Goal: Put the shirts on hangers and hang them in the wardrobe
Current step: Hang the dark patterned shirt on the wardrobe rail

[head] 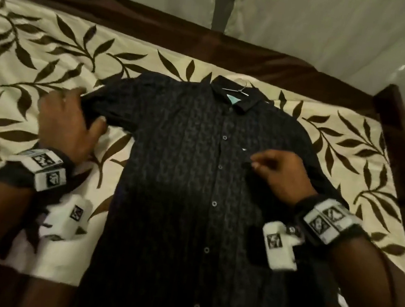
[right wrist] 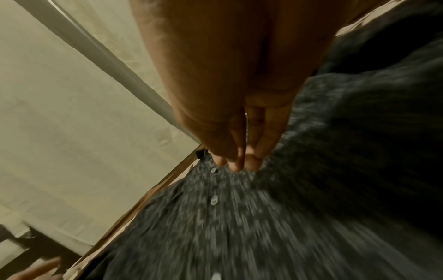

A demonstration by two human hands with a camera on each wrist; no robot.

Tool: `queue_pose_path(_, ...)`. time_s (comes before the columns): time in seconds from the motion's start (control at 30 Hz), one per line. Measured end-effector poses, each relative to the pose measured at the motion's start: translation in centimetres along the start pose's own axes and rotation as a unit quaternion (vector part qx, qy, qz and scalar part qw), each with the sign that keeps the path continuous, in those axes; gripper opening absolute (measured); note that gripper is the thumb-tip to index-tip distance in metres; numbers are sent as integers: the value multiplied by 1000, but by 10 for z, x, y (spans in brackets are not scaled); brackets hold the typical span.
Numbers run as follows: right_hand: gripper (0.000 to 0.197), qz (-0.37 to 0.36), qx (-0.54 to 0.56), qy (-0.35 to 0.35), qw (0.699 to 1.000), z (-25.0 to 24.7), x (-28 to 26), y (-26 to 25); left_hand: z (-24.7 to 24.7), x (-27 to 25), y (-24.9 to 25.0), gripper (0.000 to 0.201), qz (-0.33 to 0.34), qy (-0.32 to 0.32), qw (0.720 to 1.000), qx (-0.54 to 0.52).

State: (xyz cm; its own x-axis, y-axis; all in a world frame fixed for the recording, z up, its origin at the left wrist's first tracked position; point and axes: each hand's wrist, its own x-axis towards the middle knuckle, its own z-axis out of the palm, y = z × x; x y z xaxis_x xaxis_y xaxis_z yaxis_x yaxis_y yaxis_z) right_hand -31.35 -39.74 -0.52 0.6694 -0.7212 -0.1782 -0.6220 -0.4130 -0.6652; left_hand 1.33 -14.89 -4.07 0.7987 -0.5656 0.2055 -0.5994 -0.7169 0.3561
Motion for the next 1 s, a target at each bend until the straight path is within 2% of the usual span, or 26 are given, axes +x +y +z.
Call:
queue_pose_path(0.07,16,1,-20,32,999,-11,48,-15,16,20,-14,66,-58,12,998,4)
queue_pose_path(0.17,21,-11,-71,79,994,-22,122,-38,40,47,-46,83,-118,-25,993,-1)
queue_pose_path(0.27,27,-6,-128,106,986,-23,191,-54,73,63,-97,100,-126,-90,988,-13)
queue_pose_path(0.3,31,-2,-145,101,984,-20,212,-57,77,64,-104,100,-117,-101,988,-23)
queue_pose_path(0.37,35,8,-204,59,977,-10,247,-55,69,61,-91,86,-102,-108,988,-36)
queue_pose_path(0.47,32,39,-306,-8,951,10,276,-45,58,57,-75,63,-76,-135,988,-28)
queue_pose_path(0.53,34,49,-330,-3,943,17,281,-37,60,56,-75,52,-65,-139,987,-56)
queue_pose_path(0.63,26,45,-310,52,948,11,283,-32,63,58,-82,42,-63,-120,983,-122)
queue_pose_path(0.73,18,29,-258,104,960,-18,272,-36,54,54,-82,32,-74,-127,977,-156)
queue_pose_path(0.8,14,-8,-207,144,968,-47,257,-44,39,52,-79,27,-70,-133,972,-182)
queue_pose_path(0.83,12,-33,-168,158,972,-63,245,-50,30,51,-81,27,-59,-130,971,-193)
queue_pose_path(0.93,12,-101,-91,177,975,-113,201,-80,-16,52,-66,48,-110,-124,952,-258)
queue_pose_path(0.97,13,-116,-64,176,975,-132,186,-93,-28,54,-65,49,-121,-106,947,-277)
queue_pose_path(1.0,12,-126,-33,174,976,-154,171,-106,-54,57,-47,45,-149,-118,936,-295)
